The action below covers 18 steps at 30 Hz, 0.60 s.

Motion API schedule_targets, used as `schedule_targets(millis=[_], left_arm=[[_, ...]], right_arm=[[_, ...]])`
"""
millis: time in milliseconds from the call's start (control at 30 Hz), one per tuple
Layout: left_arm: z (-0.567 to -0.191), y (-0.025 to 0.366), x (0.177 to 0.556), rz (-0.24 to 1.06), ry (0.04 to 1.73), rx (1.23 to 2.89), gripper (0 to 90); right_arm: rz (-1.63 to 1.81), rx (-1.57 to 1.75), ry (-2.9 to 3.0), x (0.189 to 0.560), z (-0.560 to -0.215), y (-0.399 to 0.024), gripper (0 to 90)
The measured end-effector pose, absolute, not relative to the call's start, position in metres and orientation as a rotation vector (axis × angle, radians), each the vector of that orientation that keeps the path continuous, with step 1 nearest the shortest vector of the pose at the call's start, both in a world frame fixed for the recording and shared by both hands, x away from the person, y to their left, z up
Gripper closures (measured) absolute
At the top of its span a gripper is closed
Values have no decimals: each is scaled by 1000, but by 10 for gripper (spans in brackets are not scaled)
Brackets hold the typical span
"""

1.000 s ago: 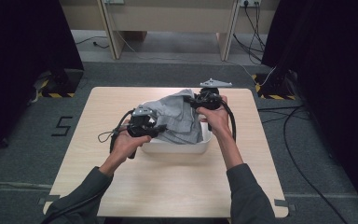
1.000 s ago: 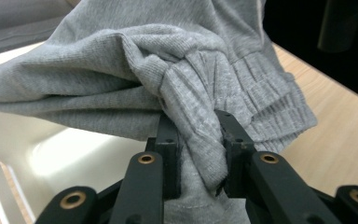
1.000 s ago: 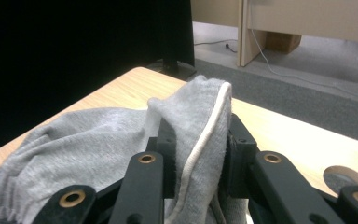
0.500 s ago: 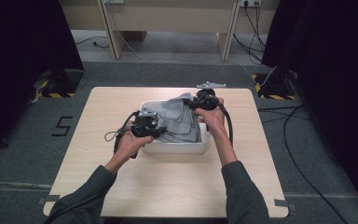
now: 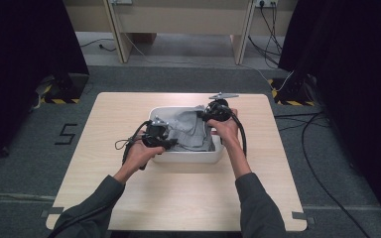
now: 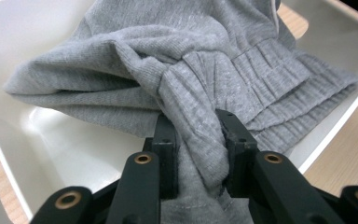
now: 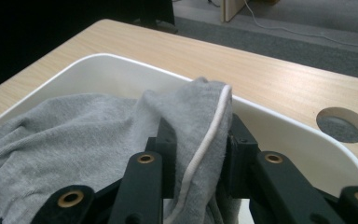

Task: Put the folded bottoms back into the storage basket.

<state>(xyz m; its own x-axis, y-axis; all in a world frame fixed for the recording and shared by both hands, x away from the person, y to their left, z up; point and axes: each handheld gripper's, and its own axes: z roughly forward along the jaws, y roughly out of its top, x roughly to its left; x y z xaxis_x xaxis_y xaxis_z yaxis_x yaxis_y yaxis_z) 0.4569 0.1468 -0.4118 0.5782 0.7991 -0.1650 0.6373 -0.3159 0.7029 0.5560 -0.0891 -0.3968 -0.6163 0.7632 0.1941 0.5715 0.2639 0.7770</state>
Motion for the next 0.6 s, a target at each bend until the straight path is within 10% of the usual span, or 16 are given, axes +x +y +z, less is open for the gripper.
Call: schedule_targets(millis=[600], left_arm=[[-405,153,458,327,1171,2024,560]], right_arm=[[1170,1337,2330,554,-395,-85,486]])
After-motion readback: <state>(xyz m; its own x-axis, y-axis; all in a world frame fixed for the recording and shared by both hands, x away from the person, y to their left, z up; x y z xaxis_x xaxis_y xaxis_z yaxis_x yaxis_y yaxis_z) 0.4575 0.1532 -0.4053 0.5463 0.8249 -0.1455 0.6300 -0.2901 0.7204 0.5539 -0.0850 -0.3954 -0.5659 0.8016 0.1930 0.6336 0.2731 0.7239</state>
